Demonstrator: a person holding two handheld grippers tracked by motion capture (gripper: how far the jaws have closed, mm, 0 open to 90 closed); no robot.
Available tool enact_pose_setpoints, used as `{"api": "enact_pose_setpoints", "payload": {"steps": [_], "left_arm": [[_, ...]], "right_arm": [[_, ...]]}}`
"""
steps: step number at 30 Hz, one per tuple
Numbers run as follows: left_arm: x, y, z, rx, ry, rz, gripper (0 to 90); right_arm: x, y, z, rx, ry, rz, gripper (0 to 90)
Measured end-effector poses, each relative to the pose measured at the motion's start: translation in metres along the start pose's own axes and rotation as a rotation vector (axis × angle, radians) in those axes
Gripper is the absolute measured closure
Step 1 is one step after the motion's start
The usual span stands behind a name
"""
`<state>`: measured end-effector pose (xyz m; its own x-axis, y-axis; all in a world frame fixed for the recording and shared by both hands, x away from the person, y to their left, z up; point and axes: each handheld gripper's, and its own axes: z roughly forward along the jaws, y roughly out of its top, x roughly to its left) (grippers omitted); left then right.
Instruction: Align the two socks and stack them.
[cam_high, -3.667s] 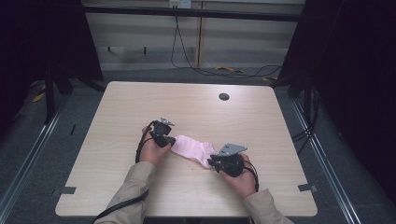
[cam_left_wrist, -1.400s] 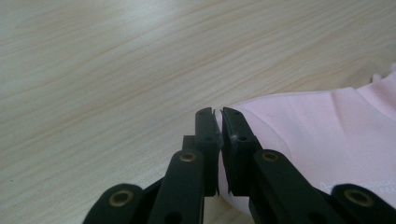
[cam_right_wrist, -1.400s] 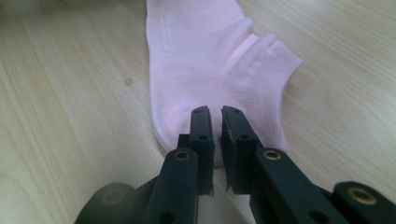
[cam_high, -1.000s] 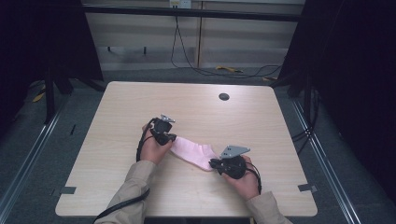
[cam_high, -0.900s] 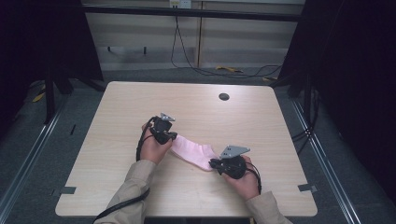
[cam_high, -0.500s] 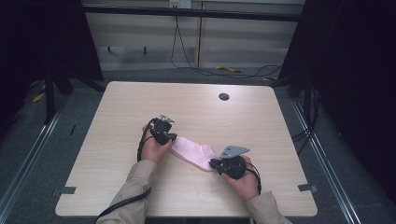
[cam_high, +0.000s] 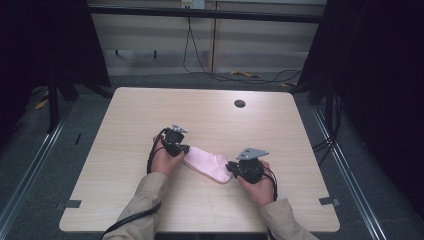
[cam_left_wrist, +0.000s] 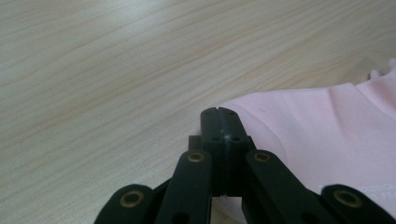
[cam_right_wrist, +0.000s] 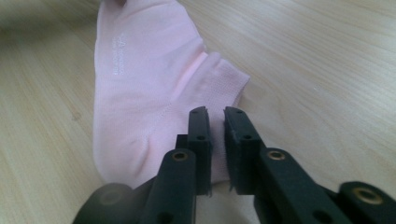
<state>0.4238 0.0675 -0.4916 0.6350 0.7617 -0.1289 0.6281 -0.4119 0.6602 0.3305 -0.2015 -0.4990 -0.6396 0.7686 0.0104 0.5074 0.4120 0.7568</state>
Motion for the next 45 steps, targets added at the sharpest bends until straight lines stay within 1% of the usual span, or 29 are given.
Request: {"api": "enact_pose_setpoints", "payload": {"steps": [1,2,5,6,7,8,10,11,12,13,14,16,18,20,22,23,24,25,26,27,28,29,30,31,34,36,39,42,45], "left_arm": [[0.000,0.000,0.000,-0.001,0.003,-0.001,90.0],[0.000,-0.001,-0.001,0.003,0.003,0.002,90.0],[0.000,-0.001,-0.002,-0.001,0.008,0.002,90.0],[0.000,-0.002,-0.002,-0.004,0.007,0.000,90.0],[0.000,-0.002,-0.002,-0.011,0.006,-0.003,90.0],[0.000,-0.002,-0.002,-0.007,0.008,0.001,90.0],[0.000,-0.003,-0.002,-0.012,0.006,-0.002,90.0],[0.000,-0.003,-0.003,-0.013,0.009,0.003,90.0],[0.000,-0.003,-0.003,-0.019,0.011,0.000,90.0],[0.001,-0.003,-0.004,-0.018,0.013,0.001,90.0],[0.002,-0.003,-0.005,-0.024,0.016,0.000,90.0],[0.005,-0.003,-0.007,-0.046,0.014,-0.010,80.9],[0.006,-0.002,-0.012,-0.056,0.024,-0.009,75.3],[0.008,-0.003,-0.016,-0.064,0.010,-0.019,73.8],[0.010,-0.005,-0.020,-0.070,0.012,-0.029,70.0],[0.010,-0.005,-0.022,-0.068,0.003,-0.038,70.0],[0.011,-0.007,-0.023,-0.069,-0.006,-0.043,68.9],[0.011,-0.008,-0.023,-0.073,-0.012,-0.052,67.2],[0.011,-0.009,-0.023,-0.067,-0.020,-0.046,65.6],[0.010,-0.010,-0.022,-0.068,-0.027,-0.049,62.8],[0.008,-0.011,-0.020,-0.068,-0.035,-0.053,61.5],[0.007,-0.011,-0.019,-0.061,-0.039,-0.052,62.0],[0.006,-0.012,-0.017,-0.060,-0.038,-0.047,61.6],[0.005,-0.012,-0.015,-0.052,-0.035,-0.044,61.1],[0.004,-0.014,-0.009,-0.036,-0.020,-0.052,61.2],[0.003,-0.016,-0.007,-0.033,-0.025,-0.058,60.6],[0.001,-0.016,-0.005,-0.019,-0.017,-0.035,60.4],[-0.002,-0.016,-0.005,-0.014,-0.003,-0.021,61.3],[-0.004,-0.015,-0.005,-0.003,-0.002,-0.021,64.0]], "right_arm": [[0.001,0.001,-0.002,0.005,-0.009,-0.008,85.0],[0.002,0.002,-0.005,-0.006,-0.018,-0.015,85.6],[0.003,0.005,-0.013,-0.021,-0.002,-0.004,86.1],[0.004,0.005,-0.016,-0.020,-0.008,-0.005,86.1],[0.005,0.004,-0.017,-0.018,-0.004,-0.003,86.1],[0.006,0.003,-0.017,-0.009,-0.001,-0.003,86.1],[0.006,-0.001,-0.015,0.015,-0.007,0.000,86.0],[0.006,-0.003,-0.014,0.030,-0.006,0.006,86.0],[0.005,-0.005,-0.013,0.032,-0.017,0.010,85.9],[0.005,-0.005,-0.013,0.026,-0.010,0.019,85.9],[0.004,-0.005,-0.014,0.028,-0.008,0.018,85.6],[0.005,-0.005,-0.015,0.031,-0.012,0.011,83.5],[0.006,-0.005,-0.017,0.023,-0.027,0.002,79.2],[0.007,-0.005,-0.020,0.003,-0.049,-0.002,74.3],[0.009,-0.004,-0.024,-0.016,-0.066,-0.016,73.3],[0.010,-0.003,-0.025,-0.025,-0.072,-0.025,72.9],[0.011,-0.003,-0.027,-0.033,-0.069,-0.026,73.3],[0.013,-0.003,-0.027,-0.040,-0.050,-0.034,76.3],[0.014,-0.002,-0.027,-0.038,-0.033,-0.045,78.2],[0.018,-0.002,-0.026,-0.032,-0.013,-0.060,81.2],[0.020,-0.003,-0.024,-0.024,0.012,-0.059,83.1],[0.023,-0.004,-0.022,-0.012,0.028,-0.069,85.6],[0.024,-0.005,-0.019,0.002,0.034,-0.082,86.5],[0.025,-0.006,-0.018,0.012,0.040,-0.084,86.7],[0.025,-0.010,-0.014,0.038,0.044,-0.080,86.8],[0.023,-0.011,-0.013,0.031,0.052,-0.076,86.9],[0.023,-0.011,-0.013,0.033,0.054,-0.073,86.9],[0.022,-0.011,-0.012,0.032,0.055,-0.066,86.8],[0.022,-0.012,-0.013,0.029,0.057,-0.060,86.8]]}}
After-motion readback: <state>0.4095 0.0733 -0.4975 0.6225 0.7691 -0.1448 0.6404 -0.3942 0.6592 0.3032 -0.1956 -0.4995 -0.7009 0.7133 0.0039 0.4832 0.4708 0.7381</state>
